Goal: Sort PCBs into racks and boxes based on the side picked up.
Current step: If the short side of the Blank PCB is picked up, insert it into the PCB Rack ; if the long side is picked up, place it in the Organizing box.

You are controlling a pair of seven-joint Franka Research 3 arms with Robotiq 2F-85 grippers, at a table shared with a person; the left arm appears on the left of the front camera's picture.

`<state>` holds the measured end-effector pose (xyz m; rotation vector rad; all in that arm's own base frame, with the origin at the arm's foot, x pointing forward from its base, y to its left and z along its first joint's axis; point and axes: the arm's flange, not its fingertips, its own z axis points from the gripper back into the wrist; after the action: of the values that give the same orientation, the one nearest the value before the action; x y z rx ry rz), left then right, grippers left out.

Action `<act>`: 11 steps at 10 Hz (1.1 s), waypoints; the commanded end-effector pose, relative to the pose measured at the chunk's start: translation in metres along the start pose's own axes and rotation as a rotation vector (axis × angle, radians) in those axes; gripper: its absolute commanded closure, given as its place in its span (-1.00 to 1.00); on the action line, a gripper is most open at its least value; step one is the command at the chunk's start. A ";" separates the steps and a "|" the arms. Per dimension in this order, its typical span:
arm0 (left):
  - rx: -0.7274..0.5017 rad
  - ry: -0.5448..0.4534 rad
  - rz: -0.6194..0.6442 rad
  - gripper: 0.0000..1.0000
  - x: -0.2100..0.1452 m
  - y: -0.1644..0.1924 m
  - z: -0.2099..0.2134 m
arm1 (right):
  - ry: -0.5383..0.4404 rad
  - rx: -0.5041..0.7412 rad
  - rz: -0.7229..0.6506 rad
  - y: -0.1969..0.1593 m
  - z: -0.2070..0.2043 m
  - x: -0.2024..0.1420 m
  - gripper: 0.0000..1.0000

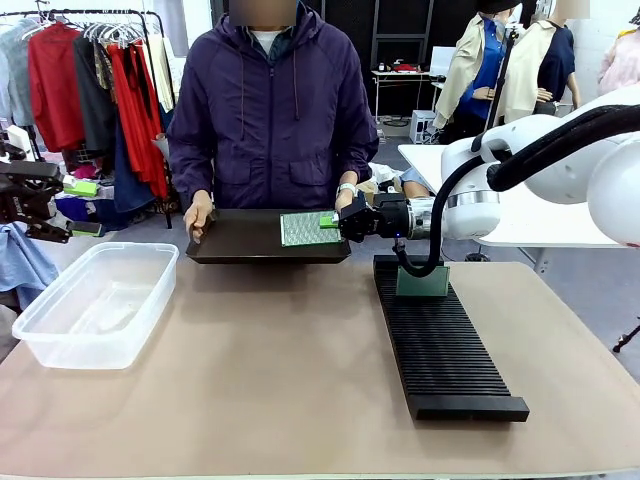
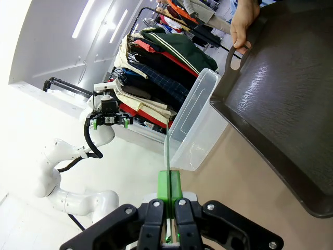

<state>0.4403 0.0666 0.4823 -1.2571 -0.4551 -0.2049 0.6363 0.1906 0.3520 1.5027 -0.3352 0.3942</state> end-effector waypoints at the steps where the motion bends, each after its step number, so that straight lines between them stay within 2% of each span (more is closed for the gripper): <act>1: -0.001 -0.001 0.007 -1.00 0.000 -0.001 0.001 | -0.001 0.000 0.002 0.001 -0.002 0.000 1.00; 8: -0.001 -0.001 0.007 -1.00 0.000 -0.001 0.001 | 0.000 0.000 0.000 0.000 0.000 0.000 1.00; 11: -0.001 -0.001 0.007 -1.00 0.000 -0.001 0.001 | -0.026 0.008 0.049 0.020 0.013 -0.012 1.00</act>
<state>0.4403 0.0666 0.4823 -1.2571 -0.4550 -0.2049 0.6347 0.1821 0.3587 1.5004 -0.3528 0.3964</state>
